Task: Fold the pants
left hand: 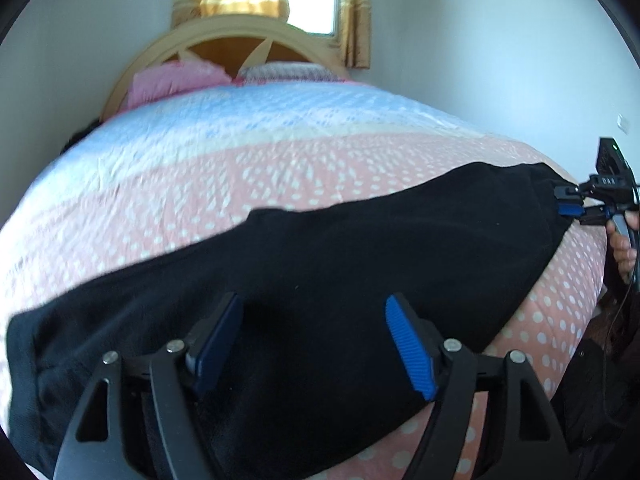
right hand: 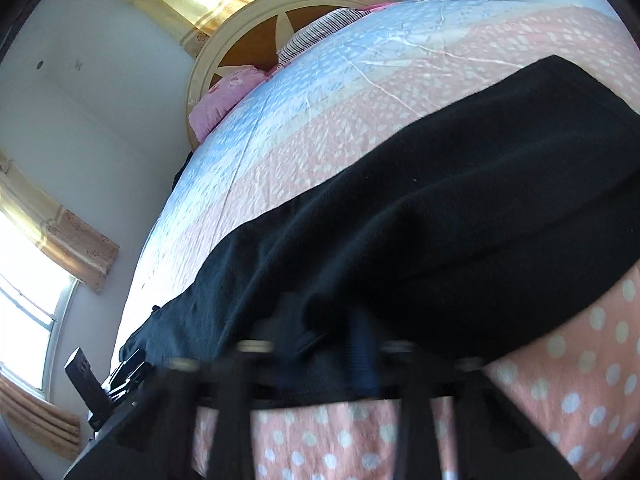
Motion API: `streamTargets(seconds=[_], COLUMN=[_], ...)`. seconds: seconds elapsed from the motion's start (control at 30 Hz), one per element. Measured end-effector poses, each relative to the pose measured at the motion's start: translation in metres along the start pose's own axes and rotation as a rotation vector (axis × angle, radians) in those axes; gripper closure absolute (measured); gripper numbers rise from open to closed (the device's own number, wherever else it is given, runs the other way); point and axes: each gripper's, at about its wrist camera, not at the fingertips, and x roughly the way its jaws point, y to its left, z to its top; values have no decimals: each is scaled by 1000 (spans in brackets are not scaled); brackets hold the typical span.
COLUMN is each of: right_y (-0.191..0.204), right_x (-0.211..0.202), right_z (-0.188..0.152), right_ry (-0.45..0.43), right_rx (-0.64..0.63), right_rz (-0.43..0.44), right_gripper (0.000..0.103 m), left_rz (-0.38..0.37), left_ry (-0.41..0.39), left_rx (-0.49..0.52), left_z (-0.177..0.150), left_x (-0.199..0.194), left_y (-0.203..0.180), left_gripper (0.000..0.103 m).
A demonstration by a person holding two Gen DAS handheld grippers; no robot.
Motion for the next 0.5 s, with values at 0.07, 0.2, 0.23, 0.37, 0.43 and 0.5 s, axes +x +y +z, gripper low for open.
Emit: streamTargets(seconds=[0.07, 0.2, 0.23, 0.37, 0.43, 0.5], right_y=[4, 14, 15, 2, -4, 0], right_x=[-8, -34, -38, -35, -30, -33], right_z=[-2, -9, -11, -15, -15, -16], right_ry=[-26, -88, -97, -71, -51, -64], right_rx=[-15, -73, -77, -54, -25, -49], right_rz=[6, 5, 2, -19, -18, -23], right_gripper=[98, 98, 98, 98, 98, 98], left_rz=[1, -3, -6, -28, -39, -41], left_ry=[27, 26, 25, 16, 12, 11], left_rx=[-20, -10, -9, -23, -33, -33], left_z=[0, -4, -4, -4, -4, -4], left_x=[4, 3, 3, 2, 1, 1], left_y=[3, 1, 1, 4, 6, 5], left_gripper=[26, 24, 23, 22, 22, 21])
